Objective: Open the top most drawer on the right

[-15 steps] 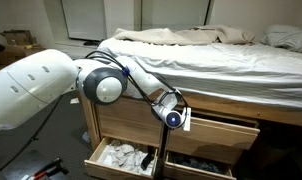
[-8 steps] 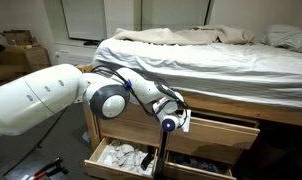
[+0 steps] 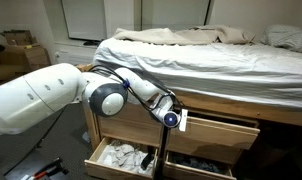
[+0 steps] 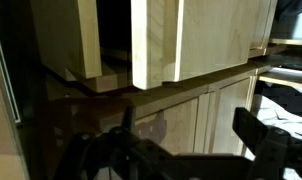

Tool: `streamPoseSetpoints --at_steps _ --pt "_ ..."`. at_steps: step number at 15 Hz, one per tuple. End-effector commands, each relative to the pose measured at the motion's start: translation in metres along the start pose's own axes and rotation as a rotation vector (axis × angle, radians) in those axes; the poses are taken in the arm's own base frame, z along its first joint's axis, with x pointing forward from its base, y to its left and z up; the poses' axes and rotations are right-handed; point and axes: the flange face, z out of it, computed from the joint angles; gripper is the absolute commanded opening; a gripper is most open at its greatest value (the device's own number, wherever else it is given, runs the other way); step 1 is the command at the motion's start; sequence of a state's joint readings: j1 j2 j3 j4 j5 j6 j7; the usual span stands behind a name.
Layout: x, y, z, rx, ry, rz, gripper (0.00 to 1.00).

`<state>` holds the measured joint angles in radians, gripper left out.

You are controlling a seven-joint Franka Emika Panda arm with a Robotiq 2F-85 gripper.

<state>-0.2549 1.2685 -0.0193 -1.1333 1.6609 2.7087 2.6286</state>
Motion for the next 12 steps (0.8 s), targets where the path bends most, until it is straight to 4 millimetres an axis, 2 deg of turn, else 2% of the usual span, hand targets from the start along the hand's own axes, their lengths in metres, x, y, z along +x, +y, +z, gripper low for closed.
streamPoseSetpoints --at_steps 1,5,12 --pt "0.005 -0.003 0.001 0.006 0.009 -0.008 1.0" --pt "0.008 -0.011 0.001 0.019 0.015 0.001 1.0" --pt "-0.021 0.02 -0.009 -0.185 -0.221 -0.065 1.0"
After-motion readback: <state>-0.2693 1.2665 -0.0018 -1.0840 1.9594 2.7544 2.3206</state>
